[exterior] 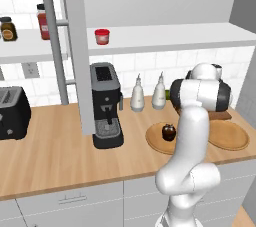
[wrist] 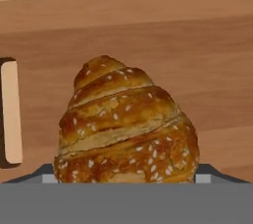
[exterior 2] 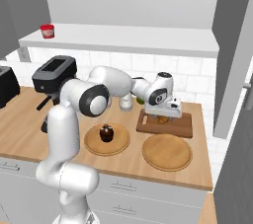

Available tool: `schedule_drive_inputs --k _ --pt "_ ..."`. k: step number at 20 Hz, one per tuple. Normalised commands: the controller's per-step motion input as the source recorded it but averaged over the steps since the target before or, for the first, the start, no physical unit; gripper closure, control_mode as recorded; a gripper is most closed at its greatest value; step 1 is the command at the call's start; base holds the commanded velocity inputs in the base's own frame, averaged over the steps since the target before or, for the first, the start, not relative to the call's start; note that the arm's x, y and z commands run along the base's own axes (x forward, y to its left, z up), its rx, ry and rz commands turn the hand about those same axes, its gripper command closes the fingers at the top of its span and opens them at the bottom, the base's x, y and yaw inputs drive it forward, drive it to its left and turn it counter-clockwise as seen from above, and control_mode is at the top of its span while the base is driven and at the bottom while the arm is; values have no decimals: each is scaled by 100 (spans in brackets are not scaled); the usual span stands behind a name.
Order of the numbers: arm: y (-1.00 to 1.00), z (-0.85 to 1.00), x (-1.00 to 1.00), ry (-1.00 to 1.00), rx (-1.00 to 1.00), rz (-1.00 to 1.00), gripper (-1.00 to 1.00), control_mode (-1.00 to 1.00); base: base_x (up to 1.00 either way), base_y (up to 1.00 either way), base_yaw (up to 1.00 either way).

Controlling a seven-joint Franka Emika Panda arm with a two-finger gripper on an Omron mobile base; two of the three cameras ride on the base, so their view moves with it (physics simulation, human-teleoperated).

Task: From the different types of pastries on the counter, select a croissant and place it on the cutting board. Then retrieve a jar of jam from the cabinet and place it alongside the croissant on the cutting board.

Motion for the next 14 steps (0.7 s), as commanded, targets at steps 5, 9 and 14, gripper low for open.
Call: schedule_drive_inputs --k 5,9,14 --pt "-27 -7 33 12 0 0 100 -100 0 0 0" --pt "-20 -26 26 10 0 0 100 -100 0 0 0" --pt "-16 -54 0 1 0 1 -100 -100 0 0 0"
